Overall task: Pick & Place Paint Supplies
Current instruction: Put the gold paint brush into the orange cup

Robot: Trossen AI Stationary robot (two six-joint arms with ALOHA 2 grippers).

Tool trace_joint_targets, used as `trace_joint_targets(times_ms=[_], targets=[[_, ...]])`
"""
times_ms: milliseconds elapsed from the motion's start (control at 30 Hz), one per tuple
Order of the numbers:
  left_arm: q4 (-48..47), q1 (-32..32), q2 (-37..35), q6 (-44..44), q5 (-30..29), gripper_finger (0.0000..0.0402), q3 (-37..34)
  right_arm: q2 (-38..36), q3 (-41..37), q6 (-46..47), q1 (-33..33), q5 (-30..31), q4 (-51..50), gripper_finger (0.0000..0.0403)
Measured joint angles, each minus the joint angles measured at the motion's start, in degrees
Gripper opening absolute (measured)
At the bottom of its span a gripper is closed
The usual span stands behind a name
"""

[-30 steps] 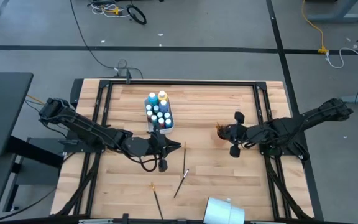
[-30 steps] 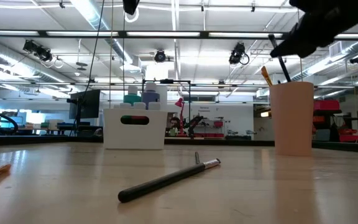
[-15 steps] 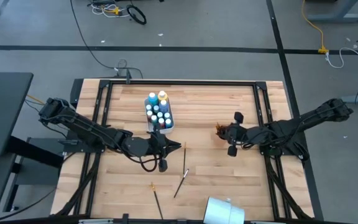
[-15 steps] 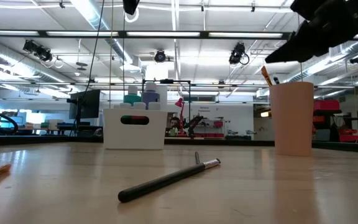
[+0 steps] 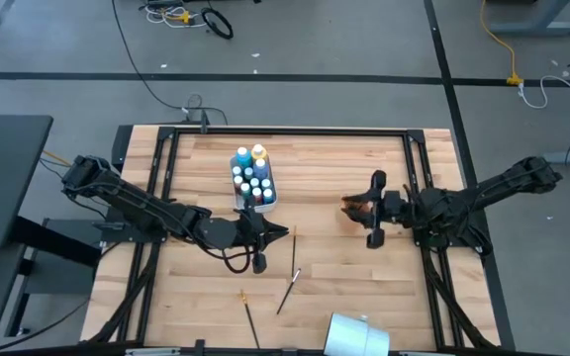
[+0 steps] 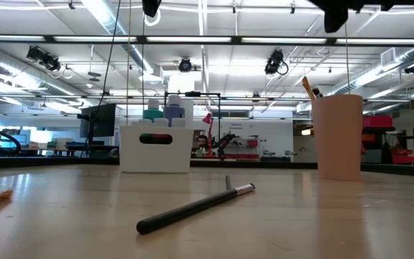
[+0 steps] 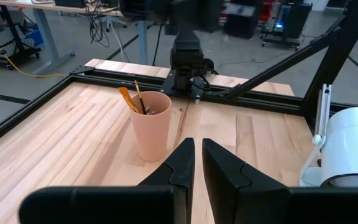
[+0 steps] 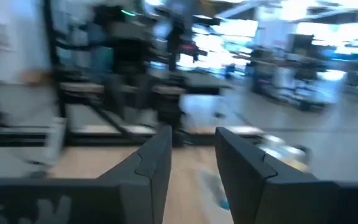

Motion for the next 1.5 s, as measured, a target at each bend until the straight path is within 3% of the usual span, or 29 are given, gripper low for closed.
trace_joint_targets(times_ms=[133, 233, 600, 1067, 1133, 1300, 1500], targets=[[0.0, 0.0, 0.0, 0.0, 0.0, 0.0041, 0.0, 1.5, 0.0, 1.8, 0.0, -9.6, 3.2, 0.0128], [0.0, 0.0, 0.0, 0.0, 0.0, 0.0041, 0.0, 3.8, 0.0, 1.9, 0.0, -12.8, 6.1, 0.0128], [0.0, 0.0, 0.0, 0.0, 0.0, 0.0041, 0.0, 13.0, 0.0, 0.7, 0.0, -13.1, 23.4, 0.0128], [1.3, 0.6, 0.0, 3.9, 0.8, 0.0041, 0.0, 13.8, 0.0, -0.7, 0.0, -13.1, 25.0, 0.0128], [1.1, 0.6, 0.0, 3.9, 2.7, 0.0041, 0.0, 13.8, 0.0, -1.2, 0.0, -13.1, 25.1, 0.0128], [-4.8, 1.4, 0.0, 3.3, 14.3, 0.0041, 0.0, 13.8, 0.0, -1.6, -0.3, -13.0, 25.1, 0.0128], [-15.8, 1.5, 0.0, -8.4, 20.4, 0.0056, 0.0, 13.8, 0.0, -1.6, -1.2, -13.0, 25.1, 0.0128]])
